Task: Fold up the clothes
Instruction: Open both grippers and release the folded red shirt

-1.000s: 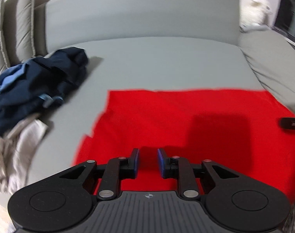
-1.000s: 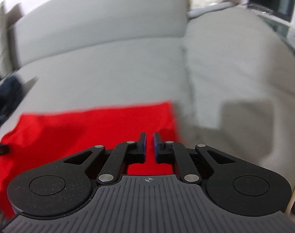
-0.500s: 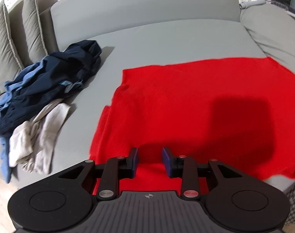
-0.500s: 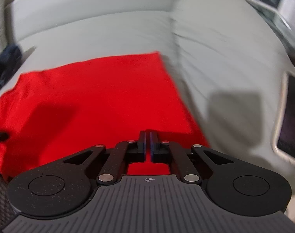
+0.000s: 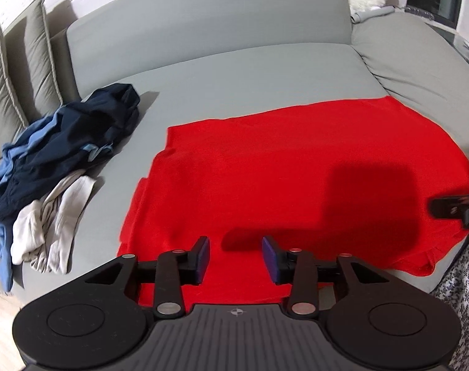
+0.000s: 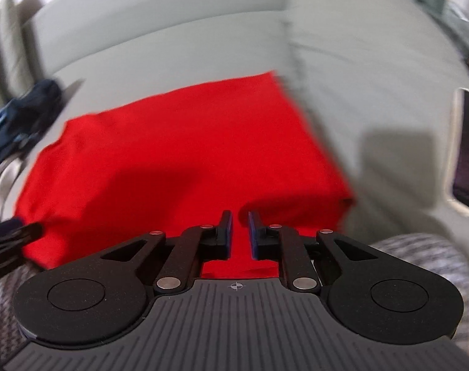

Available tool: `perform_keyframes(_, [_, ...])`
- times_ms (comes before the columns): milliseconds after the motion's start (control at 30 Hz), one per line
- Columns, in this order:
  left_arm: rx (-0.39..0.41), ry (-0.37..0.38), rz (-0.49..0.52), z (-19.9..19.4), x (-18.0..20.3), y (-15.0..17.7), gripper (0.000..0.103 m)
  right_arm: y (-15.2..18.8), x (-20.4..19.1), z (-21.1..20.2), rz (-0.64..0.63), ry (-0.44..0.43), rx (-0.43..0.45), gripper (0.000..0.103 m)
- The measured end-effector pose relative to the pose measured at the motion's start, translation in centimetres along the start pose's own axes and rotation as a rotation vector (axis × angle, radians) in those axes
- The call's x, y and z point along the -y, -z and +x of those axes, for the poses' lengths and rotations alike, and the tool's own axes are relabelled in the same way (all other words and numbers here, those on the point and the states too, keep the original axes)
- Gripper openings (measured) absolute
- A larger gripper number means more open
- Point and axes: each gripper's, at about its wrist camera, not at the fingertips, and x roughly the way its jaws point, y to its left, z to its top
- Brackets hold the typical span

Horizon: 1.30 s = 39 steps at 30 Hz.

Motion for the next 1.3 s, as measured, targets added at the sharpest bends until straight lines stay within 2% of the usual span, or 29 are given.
perform_keyframes(133, [-0.001,0.017,-0.014,0.6,1.2,-0.2,0.042,0.1,-2.0,-0.1,-0.031,-0.047,0.008,0.017])
perform_keyframes(200, [-0.043,0.023,-0.026,1.6,1.8,0.2,0.042,0.1,-3.0,0.2,-0.057,-0.068,0.014,0.017])
perform_keyframes(267, [-0.046,0.025,-0.025,1.9,1.8,0.5,0.044,0.3,-3.7,0.8,-0.086,-0.081,0.013,0.017])
perform_keyframes(500, [-0.068,0.033,-0.04,2.2,1.4,0.5,0.047,1.1,-4.4,2.3,-0.169,-0.026,-0.022,0.015])
perform_keyframes(600, [-0.076,0.033,-0.037,2.1,1.4,0.7,0.047,1.2,-4.3,2.1,-0.169,-0.012,-0.028,0.015])
perform_keyframes(867, [-0.131,0.037,-0.023,1.5,1.4,0.8,0.047,1.7,-1.4,1.3,-0.047,-0.005,-0.078,0.015])
perform_keyframes(967, [-0.148,0.054,-0.041,0.8,1.2,0.9,0.05,1.8,-0.4,0.1,-0.015,0.006,-0.078,0.024])
perform_keyframes(1033, [-0.151,0.081,-0.059,0.2,1.2,0.9,0.052,1.9,0.4,-0.6,0.007,-0.006,-0.062,0.024])
perform_keyframes(1100, [-0.132,0.105,-0.073,-0.5,1.3,0.8,0.055,1.9,1.4,-1.4,0.035,-0.014,-0.039,0.026])
perform_keyframes(1233, [-0.087,0.119,-0.056,-1.4,1.7,0.8,0.069,1.6,3.5,-2.6,0.096,-0.018,0.011,0.035])
perform_keyframes(1300, [-0.087,0.112,-0.049,-1.4,1.9,0.8,0.069,1.4,5.1,-3.4,0.141,-0.023,0.044,0.042])
